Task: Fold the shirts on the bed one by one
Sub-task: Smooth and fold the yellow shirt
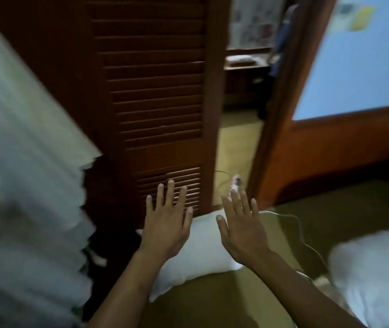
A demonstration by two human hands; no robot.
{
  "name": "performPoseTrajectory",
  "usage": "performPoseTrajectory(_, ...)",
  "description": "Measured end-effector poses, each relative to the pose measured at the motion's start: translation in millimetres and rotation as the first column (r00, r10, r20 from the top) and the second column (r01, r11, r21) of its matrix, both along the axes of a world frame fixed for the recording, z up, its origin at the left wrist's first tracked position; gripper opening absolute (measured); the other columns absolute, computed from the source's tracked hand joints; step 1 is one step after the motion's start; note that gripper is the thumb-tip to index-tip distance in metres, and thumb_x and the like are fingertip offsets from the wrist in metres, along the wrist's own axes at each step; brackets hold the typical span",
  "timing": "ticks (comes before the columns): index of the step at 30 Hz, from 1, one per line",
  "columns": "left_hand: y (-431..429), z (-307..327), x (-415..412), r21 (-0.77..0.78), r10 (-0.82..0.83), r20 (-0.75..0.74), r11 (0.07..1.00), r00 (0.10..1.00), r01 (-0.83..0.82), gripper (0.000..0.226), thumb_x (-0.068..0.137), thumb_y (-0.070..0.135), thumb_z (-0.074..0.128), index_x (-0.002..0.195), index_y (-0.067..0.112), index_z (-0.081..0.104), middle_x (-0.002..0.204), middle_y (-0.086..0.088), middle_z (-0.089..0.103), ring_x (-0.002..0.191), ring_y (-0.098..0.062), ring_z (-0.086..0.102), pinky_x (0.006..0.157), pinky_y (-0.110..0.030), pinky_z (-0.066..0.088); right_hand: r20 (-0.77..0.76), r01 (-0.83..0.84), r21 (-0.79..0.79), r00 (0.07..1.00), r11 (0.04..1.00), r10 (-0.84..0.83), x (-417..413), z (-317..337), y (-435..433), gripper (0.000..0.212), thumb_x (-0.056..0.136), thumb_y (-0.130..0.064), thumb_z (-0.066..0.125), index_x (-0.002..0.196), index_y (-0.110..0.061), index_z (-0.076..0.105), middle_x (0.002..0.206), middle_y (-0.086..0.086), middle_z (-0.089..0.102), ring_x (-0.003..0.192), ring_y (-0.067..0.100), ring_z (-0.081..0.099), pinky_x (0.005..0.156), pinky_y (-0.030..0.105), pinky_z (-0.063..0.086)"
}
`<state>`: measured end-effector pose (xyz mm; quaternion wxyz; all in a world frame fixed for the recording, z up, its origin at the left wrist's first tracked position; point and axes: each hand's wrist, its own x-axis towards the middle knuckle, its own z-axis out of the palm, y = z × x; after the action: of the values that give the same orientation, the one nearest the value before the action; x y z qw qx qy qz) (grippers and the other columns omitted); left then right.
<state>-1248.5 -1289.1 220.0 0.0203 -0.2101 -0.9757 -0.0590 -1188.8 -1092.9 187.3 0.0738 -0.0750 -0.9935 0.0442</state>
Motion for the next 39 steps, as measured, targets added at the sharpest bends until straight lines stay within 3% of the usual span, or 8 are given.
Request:
performPoseTrajectory(5,153,-1,34,0.017,-0.422,-0.081,0.905,0.903,0.424,0.064,0.104,0.047,0.026,0.157,0.016,0.043,0.165,-0.02,0.035,0.151,-0.044,0.035,0.113,-0.068,0.038,-0.006,0.338,-0.026,0.941,0.941,-0.338,96,4,121,0.065,0.104,-0.047,0.023,0.151,-0.012,0.052,0.161,0.017,0.04,0.152,0.039,0.033,0.124,0.057,0.024)
performPoseTrajectory(12,363,2,142,0.098,-0.764,-0.022,0.64,0.644,0.762,0.071,0.102,0.056,0.005,0.167,0.03,0.015,0.175,-0.005,0.002,0.161,-0.027,-0.002,0.128,-0.056,0.003,-0.035,0.715,-0.07,0.695,0.695,-0.718,268,4,273,0.073,0.101,-0.052,0.006,0.162,-0.019,0.029,0.171,0.012,0.014,0.159,0.033,0.007,0.128,0.052,0.005)
performPoseTrajectory(15,447,-8,197,0.039,-0.851,-0.019,0.523,0.524,0.851,0.071,0.101,0.056,0.007,0.166,0.03,0.014,0.175,-0.007,-0.001,0.161,-0.03,-0.003,0.128,-0.058,0.006,-0.067,0.811,-0.107,0.572,0.576,-0.818,343,-2,331,0.082,0.096,-0.056,-0.006,0.166,-0.02,0.018,0.173,0.007,0.001,0.159,0.028,-0.008,0.128,0.05,-0.005)
performPoseTrajectory(18,529,-11,257,0.031,-0.905,-0.044,0.423,0.424,0.906,0.069,0.102,0.054,0.013,0.164,0.026,0.026,0.174,-0.011,0.012,0.16,-0.035,0.011,0.124,-0.062,0.016,-0.027,0.871,-0.098,0.482,0.482,-0.876,407,-2,387,0.085,0.093,-0.057,-0.012,0.166,-0.021,0.008,0.173,0.007,-0.008,0.158,0.028,-0.015,0.124,0.047,-0.015)
performPoseTrajectory(23,647,-14,358,0.052,-0.972,-0.036,0.231,0.233,0.972,0.077,0.097,0.058,-0.004,0.167,0.027,0.008,0.174,-0.009,-0.008,0.161,-0.032,-0.007,0.127,-0.057,0.002,-0.078,0.944,-0.004,0.328,0.329,-0.942,504,-10,470,0.065,0.104,-0.046,0.026,0.151,-0.009,0.05,0.162,0.02,0.038,0.152,0.04,0.031,0.125,0.055,0.02)
performPoseTrajectory(28,748,-18,445,0.065,-0.995,-0.002,0.097,0.098,0.993,0.075,0.1,0.055,0.006,0.165,0.024,0.023,0.174,-0.013,0.008,0.16,-0.036,0.009,0.126,-0.062,0.016,-0.136,0.978,0.018,0.208,0.208,-0.969,588,-10,543,0.061,0.101,-0.043,0.034,0.144,-0.007,0.058,0.155,0.022,0.048,0.145,0.043,0.043,0.115,0.055,0.02)
performPoseTrajectory(33,849,-34,524,0.081,-0.996,-0.05,-0.071,-0.068,0.994,0.061,0.102,0.047,0.033,0.153,0.018,0.049,0.163,-0.019,0.039,0.148,-0.042,0.041,0.111,-0.067,0.041,-0.164,0.998,0.024,0.069,0.066,-0.984,663,-18,611,0.064,0.104,-0.047,0.027,0.148,-0.009,0.054,0.159,0.02,0.043,0.15,0.041,0.036,0.119,0.057,0.02)
performPoseTrajectory(39,959,-34,626,0.126,-0.962,-0.078,-0.271,-0.263,0.954,0.064,0.104,0.048,0.023,0.158,0.019,0.04,0.168,-0.017,0.029,0.155,-0.04,0.028,0.118,-0.066,0.032,-0.158,0.988,0.031,-0.142,-0.149,-0.977,747,-13,677,0.077,0.108,-0.05,0.007,0.143,-0.007,0.059,0.155,0.021,0.047,0.148,0.042,0.038,0.117,0.061,0.029)
